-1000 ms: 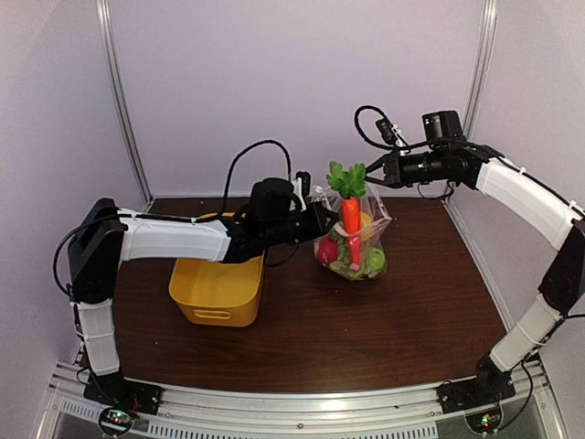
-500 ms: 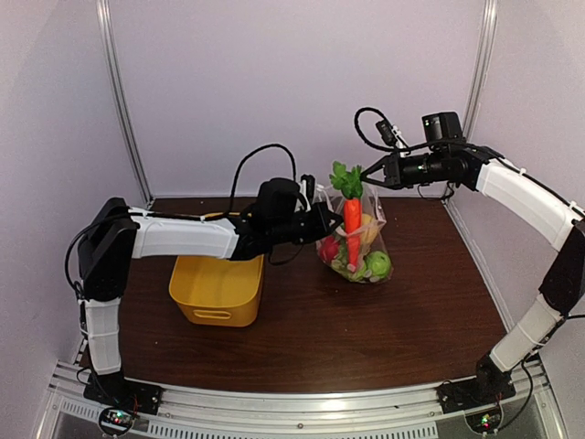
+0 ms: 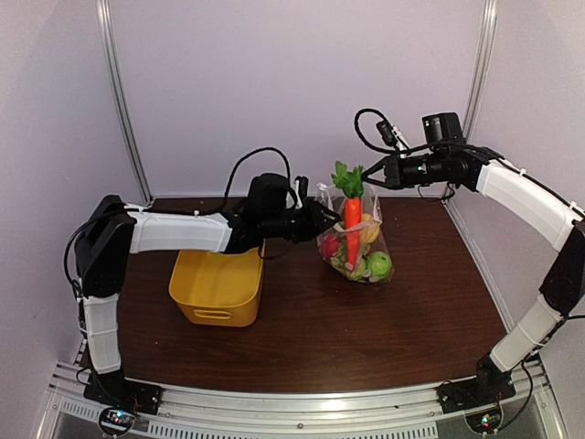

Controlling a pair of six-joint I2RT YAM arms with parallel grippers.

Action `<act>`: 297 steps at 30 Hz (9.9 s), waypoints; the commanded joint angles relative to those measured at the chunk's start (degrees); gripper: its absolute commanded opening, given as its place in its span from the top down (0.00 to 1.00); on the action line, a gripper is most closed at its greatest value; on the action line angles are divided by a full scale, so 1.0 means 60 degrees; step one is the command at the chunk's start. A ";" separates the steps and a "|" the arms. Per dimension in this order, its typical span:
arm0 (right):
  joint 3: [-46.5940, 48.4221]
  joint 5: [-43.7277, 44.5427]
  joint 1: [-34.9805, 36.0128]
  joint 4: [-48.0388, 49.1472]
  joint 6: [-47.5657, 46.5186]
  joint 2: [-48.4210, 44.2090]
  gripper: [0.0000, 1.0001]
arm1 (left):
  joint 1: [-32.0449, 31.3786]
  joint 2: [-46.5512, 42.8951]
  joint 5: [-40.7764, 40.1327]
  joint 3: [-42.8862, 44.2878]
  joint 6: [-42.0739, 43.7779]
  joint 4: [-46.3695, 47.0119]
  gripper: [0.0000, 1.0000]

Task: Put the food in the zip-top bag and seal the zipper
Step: Adjust the zipper food storage bag, then adjust the fake vegetable in the zipper food storage bag, then pass from the right arm to the left

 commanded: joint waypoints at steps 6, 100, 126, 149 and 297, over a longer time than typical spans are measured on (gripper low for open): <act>-0.0109 0.0226 -0.0020 0.0341 -0.0230 -0.0407 1.00 | -0.0473 -0.1681 -0.1906 0.0533 0.3249 -0.2736 0.39; 0.5173 0.0591 0.0332 -0.3084 -0.3225 0.2041 1.00 | -0.0105 -0.1307 -0.0961 0.3599 0.5843 -0.2498 1.00; 0.2847 0.2645 0.0736 -0.2002 -0.3784 0.1067 1.00 | -0.0649 -0.2984 -0.2137 -0.1031 0.7293 0.2164 1.00; 0.2778 0.2991 0.0506 -0.2378 -0.3406 0.0411 1.00 | -0.0638 -0.2636 -0.2842 -0.2027 0.4709 0.0763 1.00; 0.2477 -0.1393 0.1677 -0.5066 -0.5900 0.0084 1.00 | -0.0612 -0.4880 0.2044 -0.3587 1.1610 -0.1296 0.66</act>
